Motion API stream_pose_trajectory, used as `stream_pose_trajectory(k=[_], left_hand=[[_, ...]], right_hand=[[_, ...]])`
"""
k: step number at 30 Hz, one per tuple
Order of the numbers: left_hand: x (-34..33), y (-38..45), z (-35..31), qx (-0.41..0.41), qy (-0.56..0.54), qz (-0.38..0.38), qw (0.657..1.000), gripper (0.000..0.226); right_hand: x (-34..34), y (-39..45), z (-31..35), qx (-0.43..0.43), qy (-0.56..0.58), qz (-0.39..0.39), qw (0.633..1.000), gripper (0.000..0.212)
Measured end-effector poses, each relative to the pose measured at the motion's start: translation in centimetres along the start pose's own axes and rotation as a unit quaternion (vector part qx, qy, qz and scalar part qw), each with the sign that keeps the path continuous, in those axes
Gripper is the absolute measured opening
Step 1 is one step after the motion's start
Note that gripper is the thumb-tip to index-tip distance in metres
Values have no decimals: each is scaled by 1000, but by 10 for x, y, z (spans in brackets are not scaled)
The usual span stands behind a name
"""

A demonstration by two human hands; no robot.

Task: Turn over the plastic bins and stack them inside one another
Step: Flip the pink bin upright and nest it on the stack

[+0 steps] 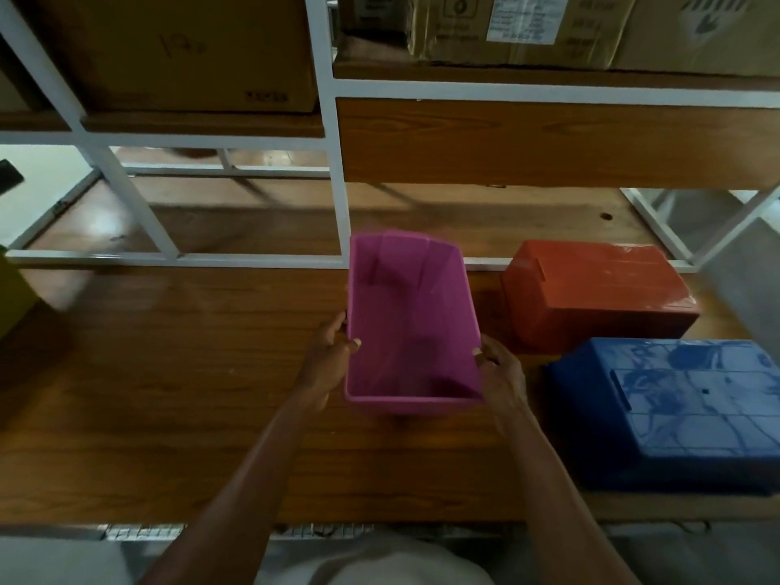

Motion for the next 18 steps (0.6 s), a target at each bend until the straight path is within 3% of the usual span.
stream_pose_trajectory(k=[5, 8, 15, 18], left_hand=[[21, -8, 34, 51, -43, 5, 998, 66], [36, -15, 55, 63, -100, -9, 993, 67], [81, -77, 75, 67, -105, -57, 991, 64], [109, -112, 88, 45, -111, -101, 988, 51]], right_hand=[[-13, -2, 3, -76, 76, 105, 989, 31], [-27, -8, 11, -69, 60, 165, 982, 31], [-75, -25, 27, -39, 28, 259, 965, 42], [-106, -39, 32, -25, 19, 314, 949, 46]])
Point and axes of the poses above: each hand's wrist, its own y-axis towards the middle knuckle, its own x-axis out of the back of the hand, z = x × y, the point moved 9 cm from there along y, towards the middle knuckle, and after that the axes turned 7 degrees about x, right-handed, at the moved point
